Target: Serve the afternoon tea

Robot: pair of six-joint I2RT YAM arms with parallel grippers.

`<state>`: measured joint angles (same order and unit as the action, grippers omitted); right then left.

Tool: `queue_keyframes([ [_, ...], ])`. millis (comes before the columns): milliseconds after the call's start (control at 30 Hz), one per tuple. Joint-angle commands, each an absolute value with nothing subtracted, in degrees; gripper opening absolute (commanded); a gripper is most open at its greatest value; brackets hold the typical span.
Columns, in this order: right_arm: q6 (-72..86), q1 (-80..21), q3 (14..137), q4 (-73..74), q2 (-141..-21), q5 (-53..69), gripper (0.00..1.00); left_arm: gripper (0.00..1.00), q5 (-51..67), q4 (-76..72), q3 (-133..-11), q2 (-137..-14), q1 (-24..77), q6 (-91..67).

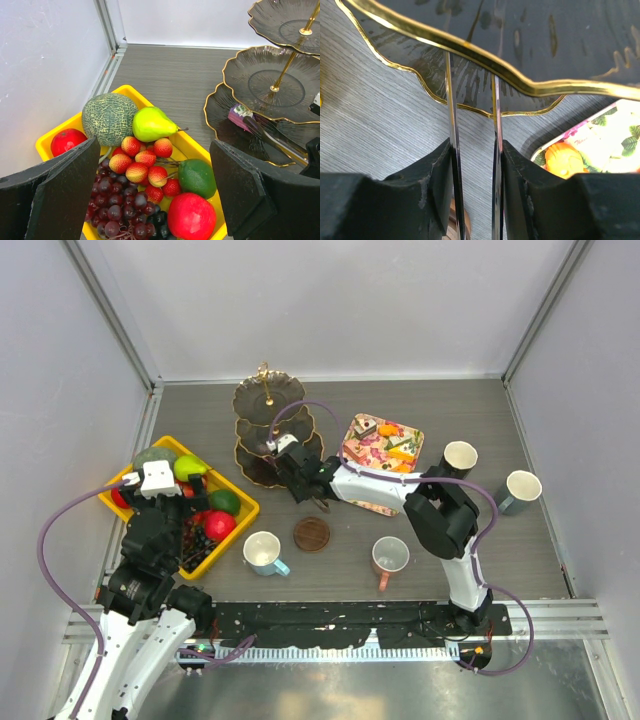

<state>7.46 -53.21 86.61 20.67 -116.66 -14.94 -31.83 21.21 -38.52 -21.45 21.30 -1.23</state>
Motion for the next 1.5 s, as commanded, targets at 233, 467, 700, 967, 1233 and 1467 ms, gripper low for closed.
queue_keyframes([
  [233, 8.17, -53.53, 87.10, 19.33, -114.44, -15.82, 0.46, 0.99, -31.20, 18.11, -38.41, -21.27, 21.01, -1.41],
  [467, 9.14, -53.61, 81.57, 19.33, -107.85, -14.33, 0.47, 0.99, -31.20, 18.02, -38.50, -21.27, 21.01, -1.32],
  [700, 8.96, -53.61, 76.47, 22.85, -99.32, -14.33, 0.50, 0.99, -31.55, 18.02, -38.41, -21.36, 21.01, -1.23],
  [967, 9.40, -53.44, 74.71, 34.43, -91.33, -17.48, 0.51, 0.99, -31.46, 18.02, -38.32, -21.45, 21.01, -1.32],
  [1233, 15.02, -49.84, 74.53, 48.93, -83.60, -19.33, 0.51, 0.99, -31.46, 17.84, -38.15, -21.44, 21.01, -1.41],
  [1467, 20.56, -45.36, 71.72, 61.42, -78.14, -18.90, 0.52, 0.99, -30.94, 18.10, -38.41, -22.06, 21.01, -1.58],
])
